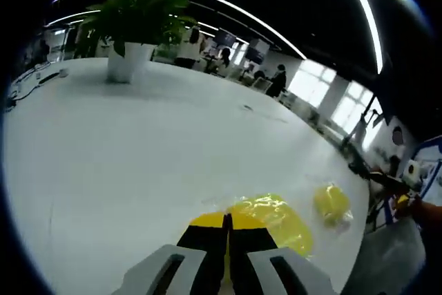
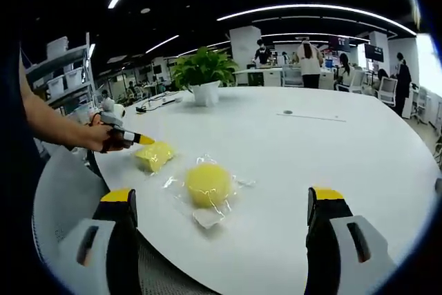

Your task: Compare the silicone blocks by pressing each to a similar depth, holding the contact briefly, and releasing to observe deformation and rebound differences across the visible hardness samples.

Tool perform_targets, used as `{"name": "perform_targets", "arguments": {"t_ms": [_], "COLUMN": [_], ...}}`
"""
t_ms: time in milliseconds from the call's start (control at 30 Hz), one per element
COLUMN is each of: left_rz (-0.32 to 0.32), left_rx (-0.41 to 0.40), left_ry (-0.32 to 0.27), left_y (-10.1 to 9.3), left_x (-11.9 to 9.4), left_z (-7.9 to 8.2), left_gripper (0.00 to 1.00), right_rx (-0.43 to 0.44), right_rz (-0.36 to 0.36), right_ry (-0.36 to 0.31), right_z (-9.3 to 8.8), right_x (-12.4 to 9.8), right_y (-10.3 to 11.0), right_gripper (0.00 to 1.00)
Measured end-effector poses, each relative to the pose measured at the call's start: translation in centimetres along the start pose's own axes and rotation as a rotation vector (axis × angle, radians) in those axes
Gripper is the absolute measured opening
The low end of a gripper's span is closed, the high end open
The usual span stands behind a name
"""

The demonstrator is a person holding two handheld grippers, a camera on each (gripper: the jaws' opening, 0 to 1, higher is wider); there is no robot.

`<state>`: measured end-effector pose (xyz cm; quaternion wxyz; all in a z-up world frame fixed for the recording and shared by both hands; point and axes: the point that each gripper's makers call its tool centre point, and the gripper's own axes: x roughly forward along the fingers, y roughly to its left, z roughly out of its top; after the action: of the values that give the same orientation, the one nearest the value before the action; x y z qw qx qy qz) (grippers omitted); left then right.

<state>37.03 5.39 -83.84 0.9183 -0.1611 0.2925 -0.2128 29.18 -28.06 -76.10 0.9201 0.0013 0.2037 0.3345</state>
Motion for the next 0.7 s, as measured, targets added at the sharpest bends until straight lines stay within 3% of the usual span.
{"name": "perform_targets", "arguments": {"t_ms": [333, 533, 567, 633, 700], "left_rz": [0.022, 0.027, -0.007, -0.031, -0.033], "left_rx": [0.075, 0.056, -0.008, 0.035, 0.062], "left_ry": [0.021, 0.020, -0.018, -0.087, -0.114], "left_y": [0.2, 0.3, -0.4, -1.1, -1.4], "left_x": [0.0, 0.1, 0.1, -0.4, -0.8], "left_z": [-0.4, -0.4, 0.3, 1.8, 2.8], "left_gripper": [0.00, 0.00, 0.01, 0.20, 0.41], "right_rx": [0.001, 0.003, 0.004, 0.006, 0.004], "right_rz": [0.008, 0.006, 0.006, 0.006, 0.008], "right_ry": [-0.005, -0.008, -0.009, -0.013, -0.016], "right_z": [0.2, 0.1, 0.1, 0.2, 0.4], "right_x": [0.1, 0.1, 0.1, 0.1, 0.1], "right_y": [0.3, 0.2, 0.2, 0.2, 0.4], "right_gripper": [0.96, 0.96, 0.96, 0.96, 0.96]}}
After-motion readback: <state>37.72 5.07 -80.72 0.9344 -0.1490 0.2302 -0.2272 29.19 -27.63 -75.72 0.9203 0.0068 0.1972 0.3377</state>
